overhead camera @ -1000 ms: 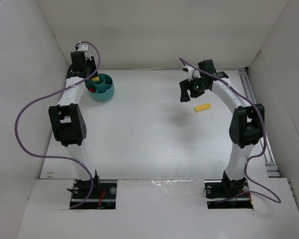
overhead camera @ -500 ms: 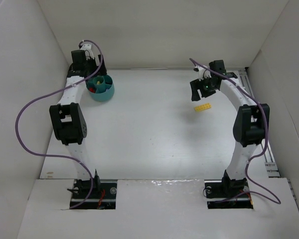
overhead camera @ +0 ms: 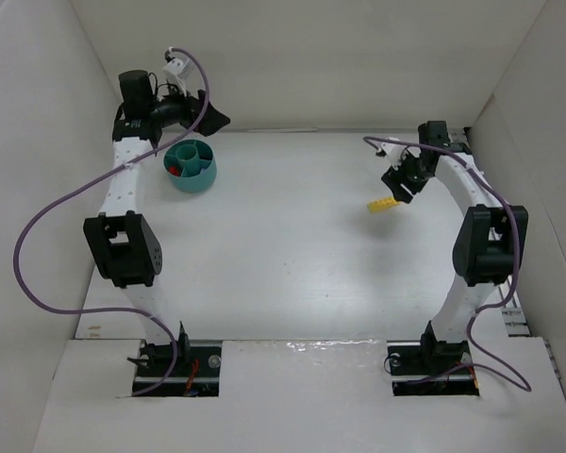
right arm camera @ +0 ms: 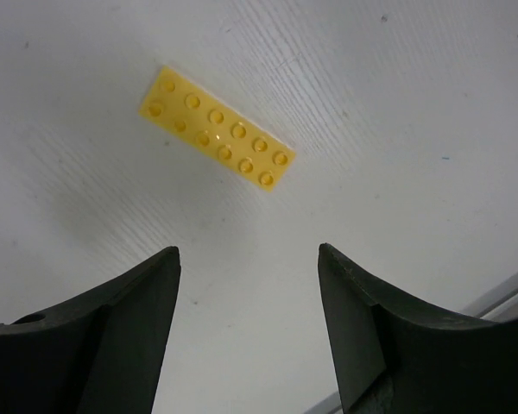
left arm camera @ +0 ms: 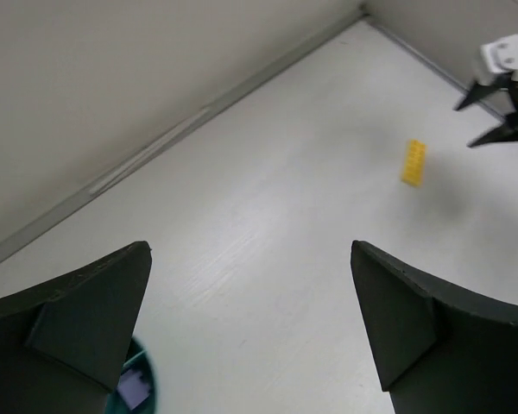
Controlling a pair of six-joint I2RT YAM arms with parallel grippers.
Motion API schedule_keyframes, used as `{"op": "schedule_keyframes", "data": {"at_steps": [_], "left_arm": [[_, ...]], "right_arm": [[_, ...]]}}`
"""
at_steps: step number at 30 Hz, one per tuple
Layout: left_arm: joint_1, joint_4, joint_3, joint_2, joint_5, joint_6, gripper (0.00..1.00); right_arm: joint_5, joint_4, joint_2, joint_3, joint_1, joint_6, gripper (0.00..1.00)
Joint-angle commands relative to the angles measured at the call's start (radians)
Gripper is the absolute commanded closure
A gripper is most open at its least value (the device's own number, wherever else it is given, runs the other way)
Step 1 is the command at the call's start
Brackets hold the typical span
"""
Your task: Sort the legos into containers by color
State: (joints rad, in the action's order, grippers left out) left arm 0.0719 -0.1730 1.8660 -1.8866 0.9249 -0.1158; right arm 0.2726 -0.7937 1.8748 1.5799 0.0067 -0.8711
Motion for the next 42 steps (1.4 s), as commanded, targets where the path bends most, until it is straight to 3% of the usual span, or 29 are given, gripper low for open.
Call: {"op": "schedule_keyframes", "data": {"at_steps": [1, 8, 18, 35, 38, 39, 41, 42], "left_arm": [[-0.029, 0.021, -0.043, 0.058, 0.245, -0.030, 0.00], [-0.047, 0.040, -0.071, 0.069, 0.255, -0.012, 0.00], [-0.047, 0.030, -0.131, 0.126, 0.212, -0.035, 0.00], [-0.047, 0.030, -0.131, 0.107, 0.183, -0.044, 0.00], [-0.047, 0.030, -0.131, 0.107, 0.183, -0.044, 0.00], [-0.047, 0.030, -0.131, 0.107, 0.183, -0.044, 0.00], [-0.047, 0.030, -0.131, 0.107, 0.172, -0.044, 0.00], [-0.047, 0.030, -0.131, 0.107, 0.172, -0.044, 0.00]], "right_arm": [[0.013, -0.053, -0.051, -0.018, -0.004, -0.287, 0.30], [0.036, -0.157, 0.125, 0.135, -0.013, -0.574, 0.27], [-0.007, -0.332, 0.303, 0.324, 0.039, -0.681, 0.27], [-0.099, -0.438, 0.455, 0.428, 0.088, -0.724, 0.29], [-0.108, -0.438, 0.466, 0.439, 0.098, -0.724, 0.36], [-0.108, -0.450, 0.466, 0.439, 0.098, -0.724, 0.49], [-0.119, -0.450, 0.457, 0.407, 0.098, -0.715, 0.62], [-0.096, -0.428, 0.442, 0.394, 0.108, -0.685, 0.75]]}}
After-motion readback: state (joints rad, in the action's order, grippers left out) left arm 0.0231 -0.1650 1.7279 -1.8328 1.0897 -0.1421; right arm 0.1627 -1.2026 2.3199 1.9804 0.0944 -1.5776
